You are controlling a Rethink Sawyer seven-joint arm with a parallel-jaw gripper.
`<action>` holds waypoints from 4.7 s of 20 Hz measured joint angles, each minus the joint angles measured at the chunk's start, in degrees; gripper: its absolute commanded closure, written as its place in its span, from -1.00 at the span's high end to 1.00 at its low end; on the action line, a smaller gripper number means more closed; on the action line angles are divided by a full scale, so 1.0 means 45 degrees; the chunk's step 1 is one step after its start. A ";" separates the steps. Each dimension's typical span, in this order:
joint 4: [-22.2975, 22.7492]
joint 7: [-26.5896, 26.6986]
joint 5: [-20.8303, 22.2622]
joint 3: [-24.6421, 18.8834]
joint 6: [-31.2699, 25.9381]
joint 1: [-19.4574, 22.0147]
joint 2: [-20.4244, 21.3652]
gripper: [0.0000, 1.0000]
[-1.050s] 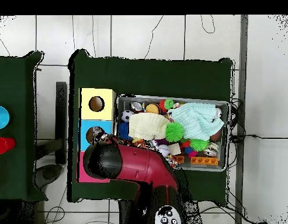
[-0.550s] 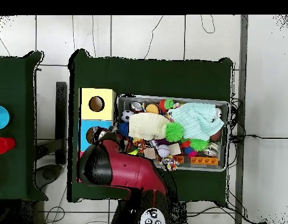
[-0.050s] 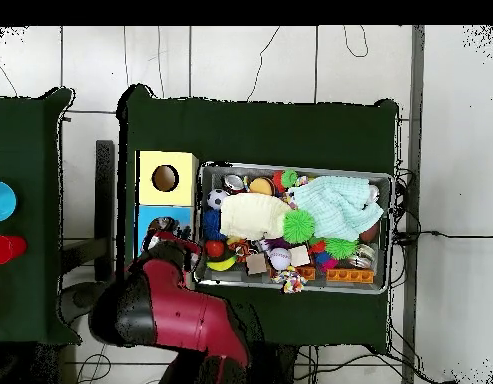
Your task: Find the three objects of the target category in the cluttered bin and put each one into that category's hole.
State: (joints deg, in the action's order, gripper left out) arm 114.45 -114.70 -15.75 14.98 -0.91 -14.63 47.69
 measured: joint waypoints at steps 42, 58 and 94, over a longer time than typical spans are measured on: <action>0.0505 -0.0665 -0.7551 0.7615 0.3819 -0.7123 -0.4528 -1.00; 0.1331 -0.2053 -0.8406 0.7573 0.6378 -0.6517 -0.4942 -1.00; 0.1454 -0.3880 -1.0984 0.6458 0.6394 -0.7013 -0.4777 -1.00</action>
State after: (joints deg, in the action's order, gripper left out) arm 120.99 -132.17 -65.18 44.04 27.86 -46.18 26.20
